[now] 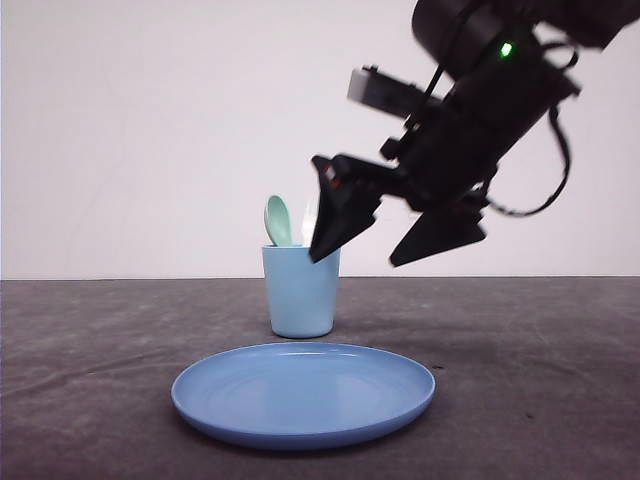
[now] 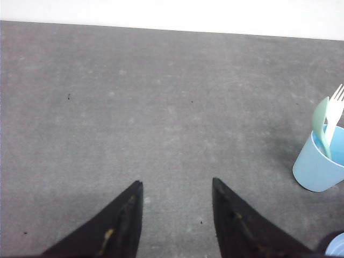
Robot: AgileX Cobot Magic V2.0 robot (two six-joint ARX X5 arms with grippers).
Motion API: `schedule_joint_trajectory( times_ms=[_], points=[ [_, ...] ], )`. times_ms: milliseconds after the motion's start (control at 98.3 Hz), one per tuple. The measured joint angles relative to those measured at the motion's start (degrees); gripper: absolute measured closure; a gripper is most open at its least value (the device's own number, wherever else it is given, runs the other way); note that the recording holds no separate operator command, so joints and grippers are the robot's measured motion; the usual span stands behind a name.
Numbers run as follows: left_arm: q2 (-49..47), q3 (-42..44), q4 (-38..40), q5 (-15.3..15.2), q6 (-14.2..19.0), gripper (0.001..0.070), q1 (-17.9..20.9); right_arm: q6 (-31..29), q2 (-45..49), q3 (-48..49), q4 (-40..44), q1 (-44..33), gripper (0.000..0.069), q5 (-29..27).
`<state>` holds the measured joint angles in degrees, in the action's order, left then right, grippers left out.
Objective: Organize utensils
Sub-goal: 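Lower the right gripper around the cup rim and grasp the cup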
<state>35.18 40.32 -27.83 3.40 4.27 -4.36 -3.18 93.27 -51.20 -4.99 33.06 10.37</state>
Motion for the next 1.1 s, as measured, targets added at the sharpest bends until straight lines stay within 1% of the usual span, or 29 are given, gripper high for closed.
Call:
schedule_joint_trajectory(
  times_ms=[173,275,733,967,1017,1099],
  points=[
    [0.0,0.0,-0.09,-0.02,0.02,0.0474,0.0,-0.07,3.67,-0.02,-6.19,-0.02,0.001,2.08],
    [0.0,0.0,-0.09,0.0,0.0,0.0474,0.0,-0.04,5.31,-0.68,-7.87,0.0,0.001,3.04],
    [0.0,0.0,-0.09,0.0,0.02,0.0474,0.0,-0.07,15.15,-12.22,-6.71,0.37,0.001,4.44],
    [0.0,0.0,-0.11,0.0,0.02,0.0474,0.0,0.04,16.63,-14.05,-4.96,0.42,0.0013,4.44],
    [0.0,0.0,-0.13,0.0,0.02,0.0474,0.0,0.13,16.63,-14.05,-4.57,0.42,0.0042,4.42],
    [0.0,0.0,-0.13,0.0,0.02,0.0474,0.0,0.22,16.63,-14.05,-4.28,0.42,0.0135,4.39]
  ],
)
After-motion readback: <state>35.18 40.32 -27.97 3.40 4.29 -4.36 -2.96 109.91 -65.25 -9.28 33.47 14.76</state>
